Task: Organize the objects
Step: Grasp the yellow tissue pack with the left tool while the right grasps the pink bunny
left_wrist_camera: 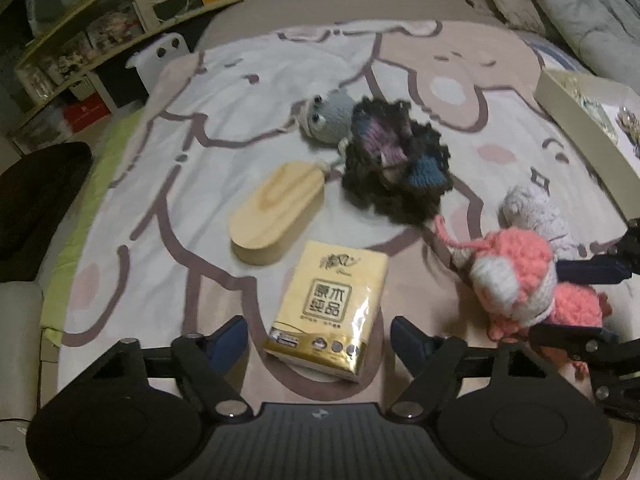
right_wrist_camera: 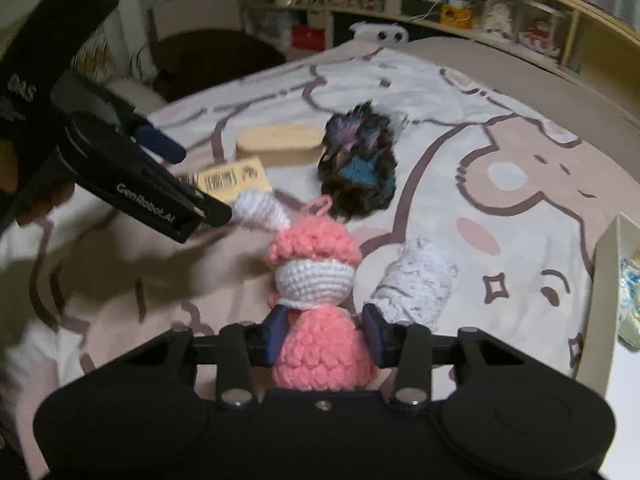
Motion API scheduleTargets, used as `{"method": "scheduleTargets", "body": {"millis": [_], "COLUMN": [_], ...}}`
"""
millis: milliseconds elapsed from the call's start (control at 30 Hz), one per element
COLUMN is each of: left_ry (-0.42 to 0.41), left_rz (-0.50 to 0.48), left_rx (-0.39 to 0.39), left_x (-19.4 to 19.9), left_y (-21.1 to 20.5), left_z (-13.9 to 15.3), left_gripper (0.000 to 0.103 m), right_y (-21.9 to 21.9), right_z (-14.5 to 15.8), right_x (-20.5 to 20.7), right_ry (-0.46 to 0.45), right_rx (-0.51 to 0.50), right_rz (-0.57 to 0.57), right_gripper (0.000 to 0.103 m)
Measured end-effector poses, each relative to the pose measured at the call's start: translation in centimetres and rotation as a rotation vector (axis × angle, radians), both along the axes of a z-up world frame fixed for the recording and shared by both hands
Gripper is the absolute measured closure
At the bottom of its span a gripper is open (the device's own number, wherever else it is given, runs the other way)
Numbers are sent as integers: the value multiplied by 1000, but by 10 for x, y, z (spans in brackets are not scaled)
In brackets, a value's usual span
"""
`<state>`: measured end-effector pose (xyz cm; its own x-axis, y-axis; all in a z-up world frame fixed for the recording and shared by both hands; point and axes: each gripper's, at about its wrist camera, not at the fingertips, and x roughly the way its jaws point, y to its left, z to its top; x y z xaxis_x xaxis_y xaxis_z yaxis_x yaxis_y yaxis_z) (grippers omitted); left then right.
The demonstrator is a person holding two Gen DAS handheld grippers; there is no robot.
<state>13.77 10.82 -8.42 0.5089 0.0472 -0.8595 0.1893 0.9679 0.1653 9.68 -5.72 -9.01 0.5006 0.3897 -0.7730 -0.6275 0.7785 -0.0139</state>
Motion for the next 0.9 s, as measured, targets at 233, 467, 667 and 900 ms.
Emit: {"method": "scheduleTargets", "body": {"millis": [233, 467, 667, 900], "left_ry": [34, 107, 169, 160], "left_rz": [34, 60, 22, -35], "left_rx": [-25, -94, -67, -26], "left_x": [9, -1, -13, -15], "left_y": [2, 3, -9, -22], "left_z": [-10, -5, -7, -6], "left_gripper": [41, 42, 43, 40], "right_y": [-5, -27, -47, -51], "right_z": [0, 19, 35, 18], "right_x": [0, -3, -17, -21], "right_ry": [13, 125, 199, 346], "right_rx": [25, 109, 130, 164], "right_rz": [-64, -197, -277, -273], "right_gripper": [65, 70, 71, 69]}}
